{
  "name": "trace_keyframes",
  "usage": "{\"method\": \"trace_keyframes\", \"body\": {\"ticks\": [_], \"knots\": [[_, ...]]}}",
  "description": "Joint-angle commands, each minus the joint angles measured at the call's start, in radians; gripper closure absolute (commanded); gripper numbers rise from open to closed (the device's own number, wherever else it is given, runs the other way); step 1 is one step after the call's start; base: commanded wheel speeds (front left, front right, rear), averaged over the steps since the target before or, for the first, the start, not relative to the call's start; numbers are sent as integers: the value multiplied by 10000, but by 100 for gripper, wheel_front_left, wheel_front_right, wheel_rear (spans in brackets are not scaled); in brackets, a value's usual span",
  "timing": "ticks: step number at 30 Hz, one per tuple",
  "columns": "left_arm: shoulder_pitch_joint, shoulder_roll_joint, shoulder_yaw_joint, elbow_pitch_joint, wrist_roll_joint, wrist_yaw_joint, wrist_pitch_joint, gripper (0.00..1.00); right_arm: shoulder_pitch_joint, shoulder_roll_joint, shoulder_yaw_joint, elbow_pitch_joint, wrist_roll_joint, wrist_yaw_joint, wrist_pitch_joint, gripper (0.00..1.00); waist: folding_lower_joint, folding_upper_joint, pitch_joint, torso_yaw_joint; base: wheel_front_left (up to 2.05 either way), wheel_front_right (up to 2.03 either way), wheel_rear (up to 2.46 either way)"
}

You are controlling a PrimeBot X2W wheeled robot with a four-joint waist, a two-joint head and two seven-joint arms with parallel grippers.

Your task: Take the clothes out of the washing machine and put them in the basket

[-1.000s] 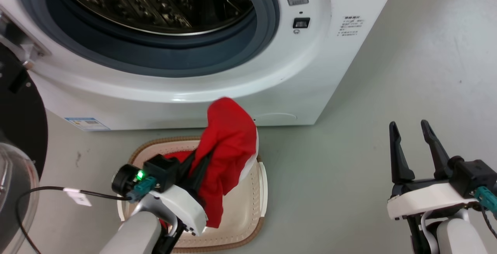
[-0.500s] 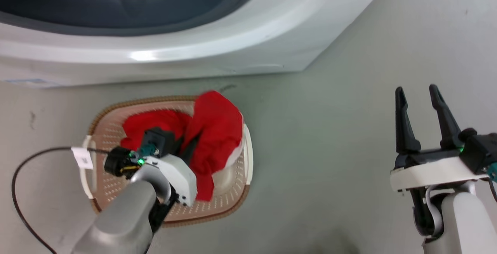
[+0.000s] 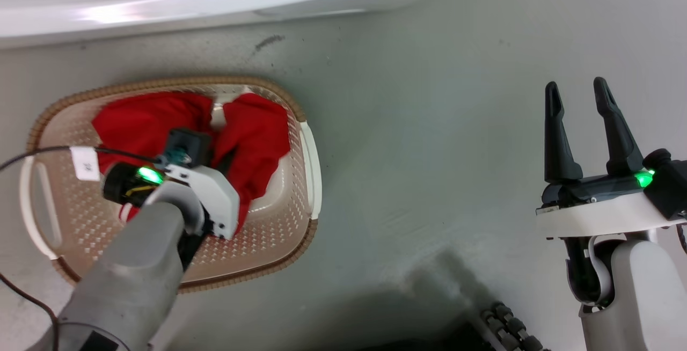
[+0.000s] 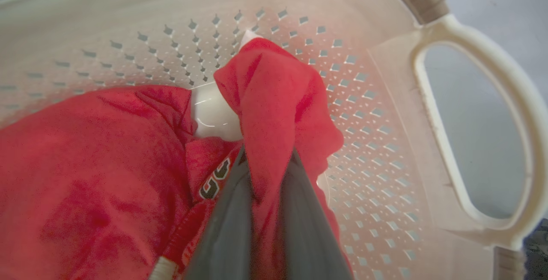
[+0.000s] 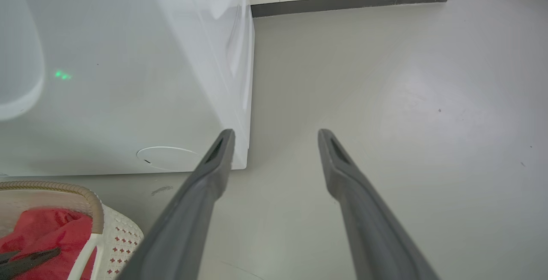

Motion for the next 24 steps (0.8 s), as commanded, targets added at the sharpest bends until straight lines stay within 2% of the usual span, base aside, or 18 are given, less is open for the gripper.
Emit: {"method": "trace_keyframes", "body": {"ticks": [1, 7, 8, 9, 10, 17, 24], "knots": [[-337, 127, -115, 213, -126, 11, -59, 100, -228, 10, -23, -76, 41, -7, -24, 0, -2, 0, 490, -231, 0, 0, 0], [-821, 4, -523, 685, -588, 11, 51, 100, -398, 10, -63, -172, 54, -7, -24, 0, -2, 0, 859, -248, 0, 0, 0], [-851, -25, -581, 730, -702, 11, 110, 91, -415, 10, -68, -170, 46, -7, -24, 0, -2, 0, 871, -241, 0, 0, 0], [-930, -31, -655, 753, -766, 11, 107, 18, -424, 10, -76, -151, 26, -7, -24, 0, -2, 0, 868, -226, 0, 0, 0], [-973, -47, -715, 795, -831, 11, 89, 0, -424, 10, -83, -115, 4, -7, -24, 0, -2, 0, 839, -209, 0, 0, 0], [-715, -40, -927, 808, -830, 10, -59, 0, -419, 9, -103, 84, -119, -7, -24, 0, -2, 0, 57, -20, 0, 0, 0], [220, -3, 42, -392, -614, 10, -51, 0, -76, 7, -173, 342, -331, -7, -24, 0, -2, 0, -1597, 320, 0, 0, 0]]}}
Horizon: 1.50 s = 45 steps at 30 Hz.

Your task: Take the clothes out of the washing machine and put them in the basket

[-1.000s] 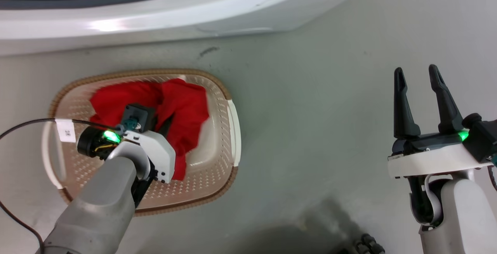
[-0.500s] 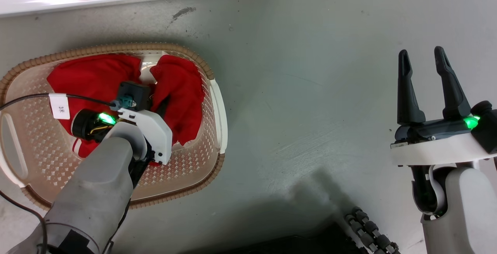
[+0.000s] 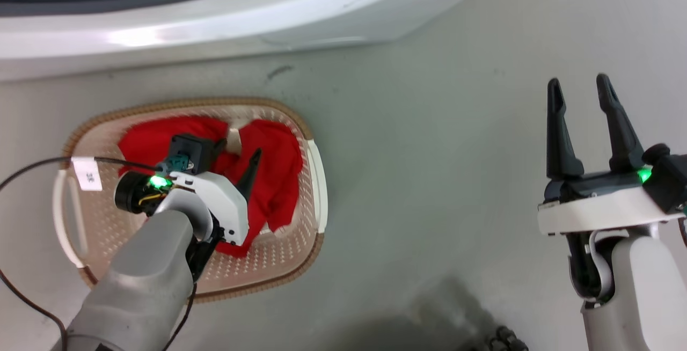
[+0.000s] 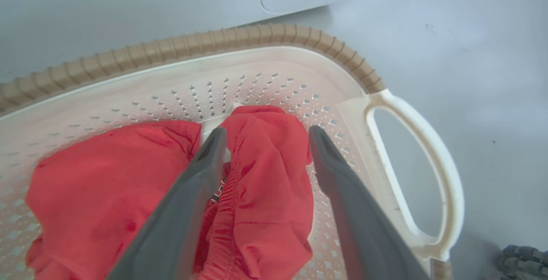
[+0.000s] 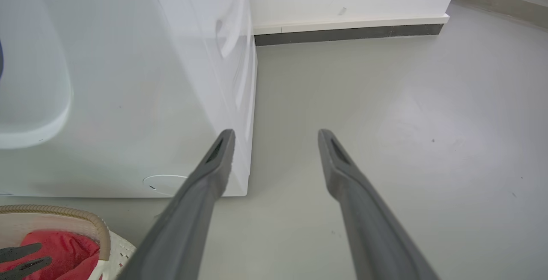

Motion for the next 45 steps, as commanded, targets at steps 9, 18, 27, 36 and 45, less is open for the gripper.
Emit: {"method": "trace_keyframes", "body": {"ticks": [9, 18, 27, 36, 45], "knots": [[1491, 216, 1850, -2560, 1271, 134, -25, 0, 766, -3, -494, 354, -605, -7, -25, 0, 0, -1, -2975, 875, 0, 0, 0], [3385, -225, 4671, -5621, 2986, 265, -26, 0, 1391, -3, -759, 499, -823, -7, -23, 0, 0, -1, -4851, 1603, 0, 0, 0], [5427, -613, 6645, -7717, 4243, 218, -27, 0, 2039, -2, -726, 316, -647, -7, -23, 0, 0, -1, -6207, 1885, 0, 0, 0], [7332, -1496, 7674, -9165, 5175, 481, -27, 0, 2771, 1, -752, 117, -505, -7, -23, 0, 0, -1, -7005, 1949, 0, 0, 0], [8765, -2155, 8190, -9743, 5546, 525, -27, 0, 3530, 1, -598, 28, -291, -7, -23, 0, 0, -1, -7592, 1754, 0, 0, 0]]}}
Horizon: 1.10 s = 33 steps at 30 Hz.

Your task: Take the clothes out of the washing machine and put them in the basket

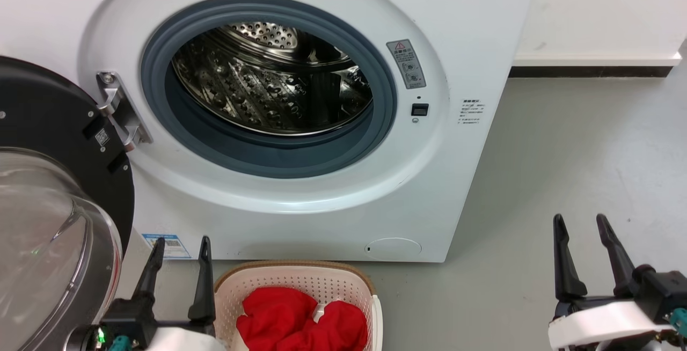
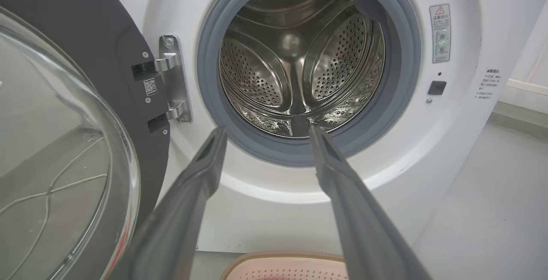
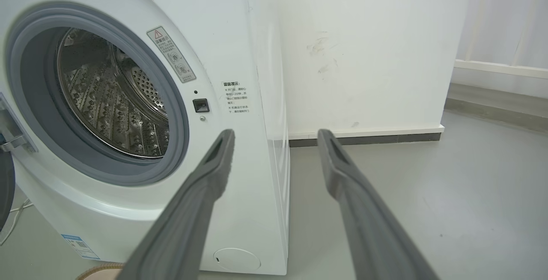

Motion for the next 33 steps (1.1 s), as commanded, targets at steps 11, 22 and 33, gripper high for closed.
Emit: {"method": "trace_keyframes", "body": {"ticks": [11, 22, 33], "knots": [[679, -302, 95, -648, 568, 300, -25, 0, 590, 4, 163, -114, 274, -7, -23, 0, 2, -1, -311, -147, 0, 0, 0], [700, -384, 101, -778, 577, 354, -26, 0, 462, 4, 142, -158, 154, -7, -23, 0, 2, -1, -276, -186, 0, 0, 0], [713, -400, 85, -935, 540, 449, -26, 0, 482, 4, 216, -127, 166, -7, -23, 0, 2, -1, -221, -183, 0, 0, 0]]}}
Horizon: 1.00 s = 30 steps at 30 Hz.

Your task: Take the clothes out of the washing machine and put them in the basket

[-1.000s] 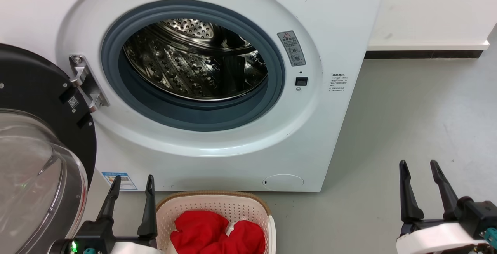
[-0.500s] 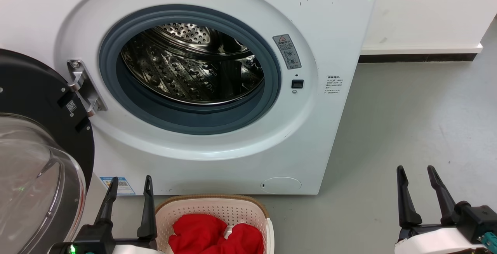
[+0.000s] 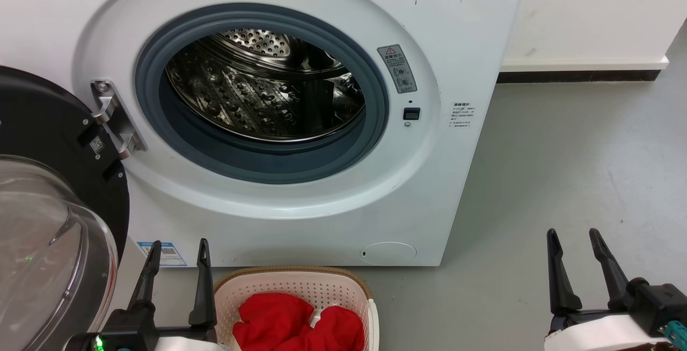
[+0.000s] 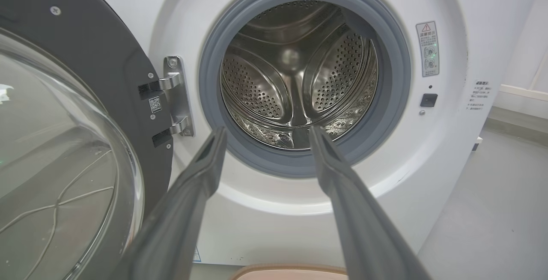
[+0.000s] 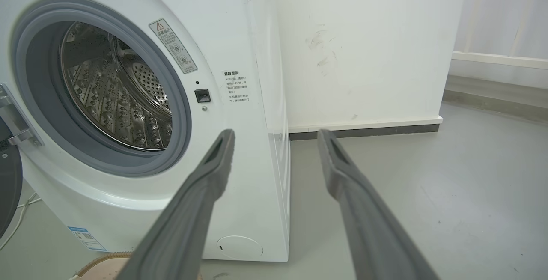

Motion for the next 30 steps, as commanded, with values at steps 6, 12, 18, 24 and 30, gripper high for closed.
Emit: {"method": "trace_keyframes", "body": {"ticks": [6, 12, 18, 24, 30], "knots": [[17, -6, -19, 42, -127, 100, 6, 100, 14, 4, 17, 71, 18, 0, 7, 100, 0, -1, 3, -9, 0, 0, 0], [51, -23, -10, 546, -566, 71, 175, 100, 102, 21, 17, 478, 440, 0, 150, 100, 1, -1, 6, -7, 0, 0, 0], [-124, -22, 47, 698, -1612, -2, 432, 100, -30, -7, -1, 542, 1470, 0, 384, 100, 1, -1, 10, 2, 0, 0, 0], [-311, -21, 107, 861, -2786, -83, 715, 100, -186, -34, -25, 618, 2616, -1, 646, 100, 1, -1, 16, 12, 0, 0, 0], [-488, -21, 162, 1013, -3880, -160, 980, 100, -324, -56, -50, 687, 3683, -1, 895, 100, 1, -1, 21, 22, 0, 0, 0]]}}
